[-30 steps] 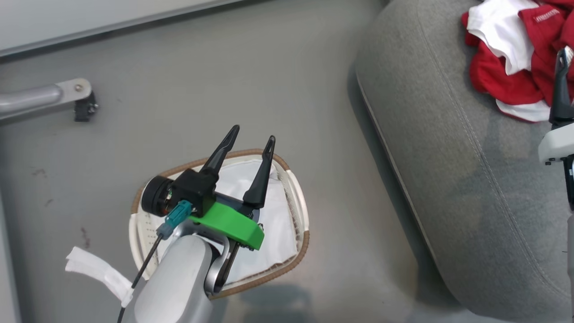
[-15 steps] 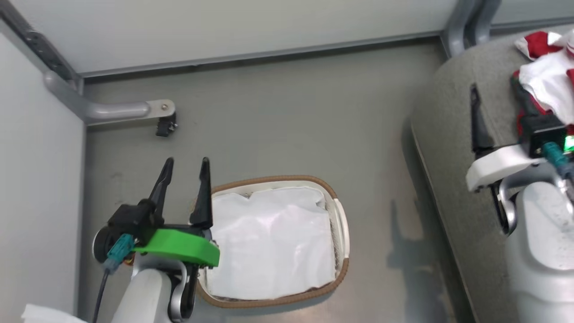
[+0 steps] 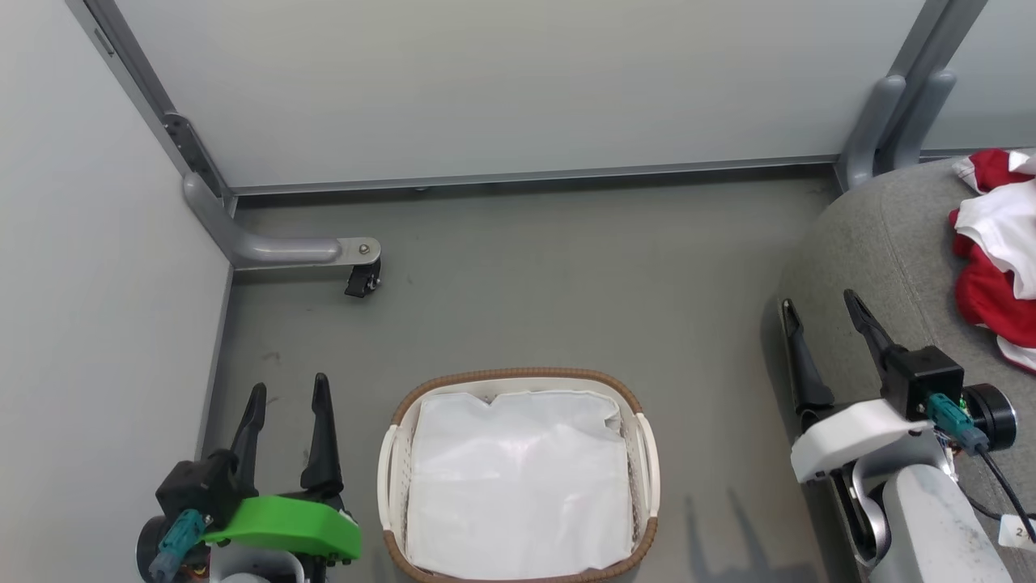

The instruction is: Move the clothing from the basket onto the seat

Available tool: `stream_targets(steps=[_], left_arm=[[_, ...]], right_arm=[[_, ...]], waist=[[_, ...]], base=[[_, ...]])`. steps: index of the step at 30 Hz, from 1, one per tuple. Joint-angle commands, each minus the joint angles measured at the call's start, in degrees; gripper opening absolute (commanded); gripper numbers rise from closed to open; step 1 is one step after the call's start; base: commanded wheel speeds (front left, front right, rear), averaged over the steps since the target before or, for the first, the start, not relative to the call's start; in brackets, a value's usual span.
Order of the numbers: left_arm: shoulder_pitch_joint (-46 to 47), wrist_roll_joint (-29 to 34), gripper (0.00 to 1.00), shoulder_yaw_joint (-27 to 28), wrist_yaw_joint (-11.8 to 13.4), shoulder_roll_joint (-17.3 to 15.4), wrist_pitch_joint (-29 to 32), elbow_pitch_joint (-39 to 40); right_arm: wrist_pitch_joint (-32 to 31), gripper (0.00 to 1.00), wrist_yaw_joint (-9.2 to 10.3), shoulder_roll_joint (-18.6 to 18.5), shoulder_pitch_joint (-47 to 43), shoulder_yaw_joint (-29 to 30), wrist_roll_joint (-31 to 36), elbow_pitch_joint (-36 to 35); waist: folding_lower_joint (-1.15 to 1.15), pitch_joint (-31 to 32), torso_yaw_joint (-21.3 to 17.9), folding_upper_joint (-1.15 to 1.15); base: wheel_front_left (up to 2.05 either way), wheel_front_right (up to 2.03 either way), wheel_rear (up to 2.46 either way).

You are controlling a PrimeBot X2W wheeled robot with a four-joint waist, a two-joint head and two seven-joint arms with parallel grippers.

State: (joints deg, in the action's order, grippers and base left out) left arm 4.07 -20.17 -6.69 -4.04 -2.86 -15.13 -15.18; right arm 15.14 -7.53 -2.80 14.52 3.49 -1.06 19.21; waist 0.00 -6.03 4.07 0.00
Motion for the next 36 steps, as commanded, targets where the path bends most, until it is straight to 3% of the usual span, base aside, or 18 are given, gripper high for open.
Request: stream_targets(steps=[1,9,36], left_arm=[[-1.28,0.27,1.0,0.48,0.02,-0.06,-0.03,0.19],[-3.52,0.66,1.0,1.07,-0.25,-0.07,-0.02,-0.17],[-4.19,1.37,1.0,0.8,-0.5,-0.06,-0.02,-0.97]], right_arm=[[0.0,1.0,0.08,-0.23,-1.73,0.04,-1.17,-0.83],[0.0,1.0,0.08,-0.19,-7.16,-0.27,-3.43,-2.77],[0.0,1.0,0.08,-0.19,-8.28,-0.89,-4.32,-2.58]], waist=[[0.0,1.08,0.27,0.0],[0.0,2.79,-1.03,0.0],[0.0,4.16,-1.57,0.0]], base=[[0.0,0.0,0.0],[0.0,0.0,0.0],[0.0,0.0,0.0]])
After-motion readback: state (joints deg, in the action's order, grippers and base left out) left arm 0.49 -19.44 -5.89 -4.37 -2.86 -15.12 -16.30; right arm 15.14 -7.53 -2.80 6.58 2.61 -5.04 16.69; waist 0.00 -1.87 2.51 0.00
